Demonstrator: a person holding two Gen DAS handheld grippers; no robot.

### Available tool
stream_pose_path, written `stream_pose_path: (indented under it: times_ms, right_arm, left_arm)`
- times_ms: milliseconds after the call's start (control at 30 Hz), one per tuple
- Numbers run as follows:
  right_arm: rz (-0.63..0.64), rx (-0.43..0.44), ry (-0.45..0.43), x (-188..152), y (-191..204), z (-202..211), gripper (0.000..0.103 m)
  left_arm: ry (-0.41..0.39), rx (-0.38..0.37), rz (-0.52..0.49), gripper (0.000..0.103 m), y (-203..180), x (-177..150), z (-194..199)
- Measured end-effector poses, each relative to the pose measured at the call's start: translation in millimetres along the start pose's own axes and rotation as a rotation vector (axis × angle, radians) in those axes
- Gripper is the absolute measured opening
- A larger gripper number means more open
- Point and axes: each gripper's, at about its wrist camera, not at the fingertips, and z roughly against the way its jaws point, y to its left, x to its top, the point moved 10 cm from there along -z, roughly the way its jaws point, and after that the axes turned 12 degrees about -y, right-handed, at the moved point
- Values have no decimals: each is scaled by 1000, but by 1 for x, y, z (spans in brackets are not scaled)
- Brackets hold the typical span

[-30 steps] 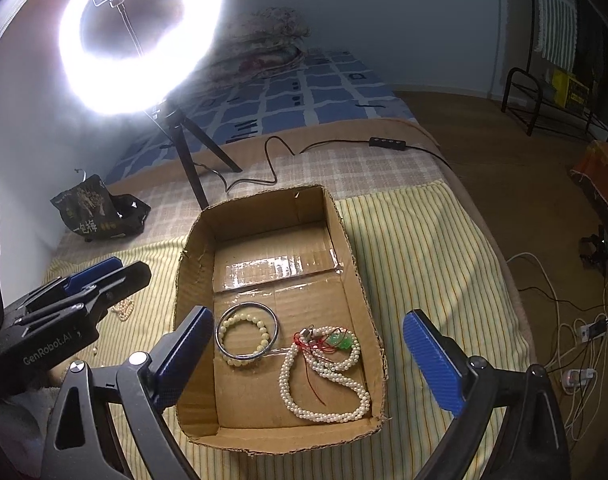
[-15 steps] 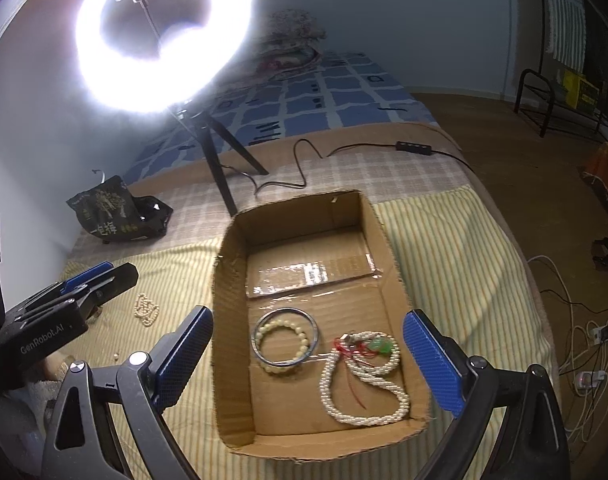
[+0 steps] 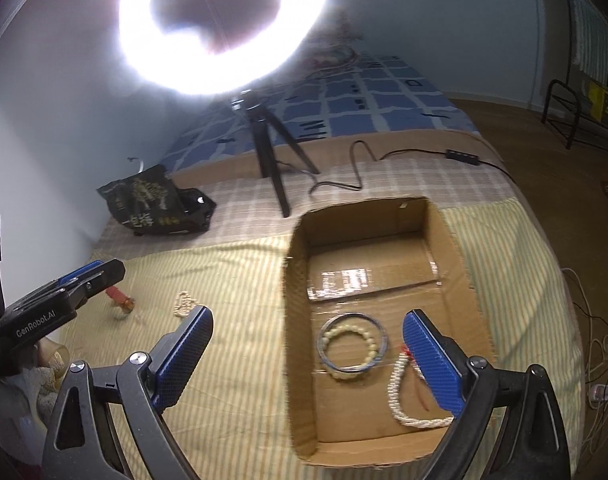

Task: Organize jewelry
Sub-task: 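Move the left tool to the red-strap watch while the right tool moves to a loose pearl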

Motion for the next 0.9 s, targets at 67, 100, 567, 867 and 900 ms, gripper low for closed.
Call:
stream_pose_path:
  times_ms: [67,100,567,867,900]
  right_arm:
    - [11,16,5,-1,12,-3,97]
    - [16,23,8,-3,18,-4,97]
    - [161,131,94,-35,107,-29,94]
    - [274,207,222,-87,155,-54,85]
    - [284,209,234,-91,157,-56,81]
  left_arm:
    - [-3,15,10,53,16,2,6]
    - [-4,24,17,53,24,3,9]
    - [-3,124,136,53,127,1,32]
    - [56,157,188,53,171,-16,25]
    - [67,161,204,53,177,-18,23]
